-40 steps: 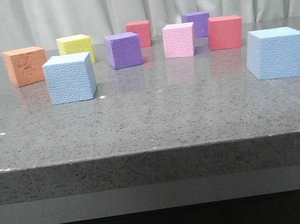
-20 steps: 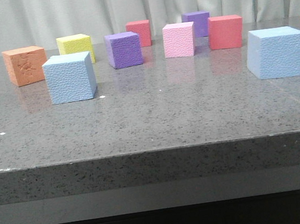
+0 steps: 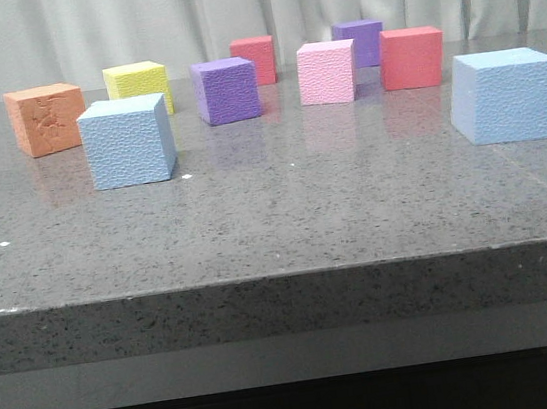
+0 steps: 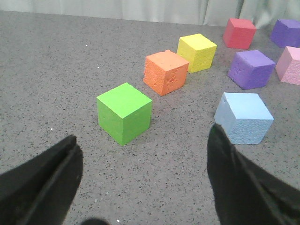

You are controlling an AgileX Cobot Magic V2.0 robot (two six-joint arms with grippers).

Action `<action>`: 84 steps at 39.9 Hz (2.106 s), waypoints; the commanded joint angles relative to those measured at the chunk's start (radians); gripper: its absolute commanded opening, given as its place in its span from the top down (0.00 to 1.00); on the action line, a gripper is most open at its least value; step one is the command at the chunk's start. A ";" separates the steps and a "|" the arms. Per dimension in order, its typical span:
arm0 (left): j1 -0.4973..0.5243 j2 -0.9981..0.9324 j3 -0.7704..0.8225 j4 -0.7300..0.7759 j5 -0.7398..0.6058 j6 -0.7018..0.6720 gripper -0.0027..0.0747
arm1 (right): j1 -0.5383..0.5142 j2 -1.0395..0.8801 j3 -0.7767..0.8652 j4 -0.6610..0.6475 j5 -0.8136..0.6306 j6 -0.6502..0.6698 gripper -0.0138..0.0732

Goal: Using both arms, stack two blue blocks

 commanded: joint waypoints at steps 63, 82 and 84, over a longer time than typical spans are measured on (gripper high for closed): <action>-0.146 0.010 -0.027 0.000 -0.069 -0.007 0.30 | 0.168 0.975 -0.727 -0.147 0.161 0.434 0.25; -0.146 0.010 -0.027 0.000 -0.069 -0.007 0.30 | 0.251 0.934 -0.874 -0.100 0.252 0.097 0.41; -0.146 0.010 -0.027 0.000 -0.069 -0.007 0.30 | 0.262 0.941 -0.916 -0.068 0.280 -0.001 0.41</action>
